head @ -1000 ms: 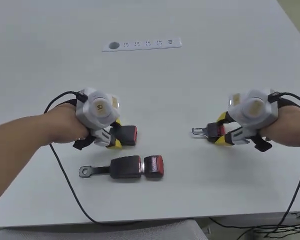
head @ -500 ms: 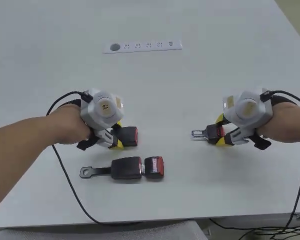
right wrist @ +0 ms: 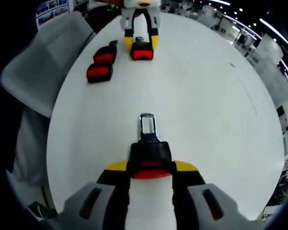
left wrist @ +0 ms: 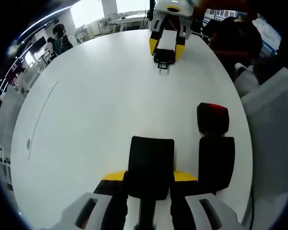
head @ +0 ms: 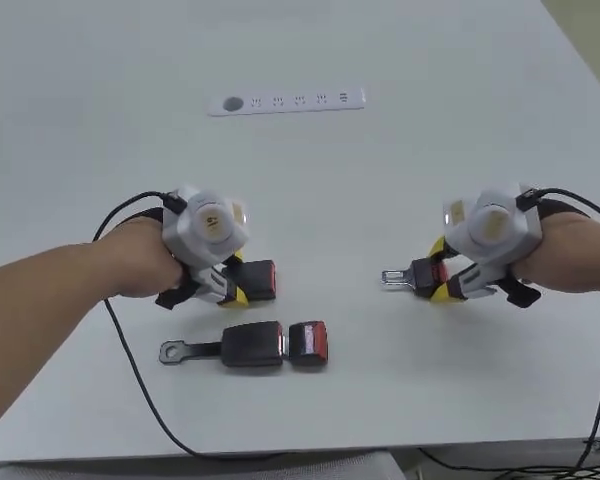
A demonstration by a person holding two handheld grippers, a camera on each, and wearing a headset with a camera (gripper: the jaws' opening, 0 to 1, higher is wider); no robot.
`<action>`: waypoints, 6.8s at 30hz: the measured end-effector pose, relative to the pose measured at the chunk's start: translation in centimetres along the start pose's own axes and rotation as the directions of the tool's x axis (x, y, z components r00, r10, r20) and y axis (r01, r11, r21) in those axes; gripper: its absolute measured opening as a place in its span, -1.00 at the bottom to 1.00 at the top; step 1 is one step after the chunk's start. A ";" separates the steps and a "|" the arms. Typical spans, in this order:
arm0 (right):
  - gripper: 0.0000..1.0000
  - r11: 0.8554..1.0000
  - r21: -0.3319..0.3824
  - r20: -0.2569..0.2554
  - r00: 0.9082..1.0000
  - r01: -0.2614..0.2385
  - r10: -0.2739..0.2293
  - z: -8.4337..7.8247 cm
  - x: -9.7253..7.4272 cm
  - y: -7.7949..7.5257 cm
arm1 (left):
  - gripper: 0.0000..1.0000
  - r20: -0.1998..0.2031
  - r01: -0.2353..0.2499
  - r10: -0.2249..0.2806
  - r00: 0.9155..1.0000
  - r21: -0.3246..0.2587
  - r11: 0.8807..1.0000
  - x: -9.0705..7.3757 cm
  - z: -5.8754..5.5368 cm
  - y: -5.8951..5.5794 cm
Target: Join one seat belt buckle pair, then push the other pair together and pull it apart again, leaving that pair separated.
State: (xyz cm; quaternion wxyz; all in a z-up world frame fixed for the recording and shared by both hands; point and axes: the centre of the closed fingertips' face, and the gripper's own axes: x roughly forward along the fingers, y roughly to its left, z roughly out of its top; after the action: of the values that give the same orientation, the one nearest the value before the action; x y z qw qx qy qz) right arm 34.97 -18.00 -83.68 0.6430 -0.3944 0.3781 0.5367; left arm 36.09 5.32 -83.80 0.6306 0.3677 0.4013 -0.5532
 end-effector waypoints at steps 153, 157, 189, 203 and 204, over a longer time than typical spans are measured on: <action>-0.32 0.999 -0.049 0.115 0.993 -0.022 0.028 13.9 6.9 -0.2 | -0.32 -0.012 0.022 -0.021 1.000 0.026 0.999 0.6 0.0 0.3; -0.32 0.999 -0.036 0.100 0.995 -0.013 0.017 12.4 6.1 -0.4 | -0.32 -0.019 0.022 -0.021 1.000 0.029 0.999 0.7 0.0 0.3; -0.30 0.992 0.084 -0.064 0.994 0.090 -0.085 -2.0 -0.2 -0.9 | -0.30 0.005 0.011 -0.011 1.000 -0.016 1.000 0.7 -0.1 0.5; 0.13 0.970 0.131 -0.048 0.979 0.205 -0.200 -2.5 -1.3 -1.3 | -0.15 -0.013 -0.029 0.029 1.000 -0.018 0.999 0.0 -0.7 0.3; 0.15 0.967 0.144 -0.045 0.978 0.210 -0.206 -2.5 -1.5 -1.2 | -0.11 -0.009 -0.034 0.034 0.999 -0.022 0.999 -0.1 -0.7 0.3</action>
State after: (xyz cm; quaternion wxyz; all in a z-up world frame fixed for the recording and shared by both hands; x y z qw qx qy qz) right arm 35.75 -21.04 -83.23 0.7177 -0.3908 0.3828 0.4308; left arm 36.29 6.08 -83.99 0.6424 0.3697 0.4038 -0.5363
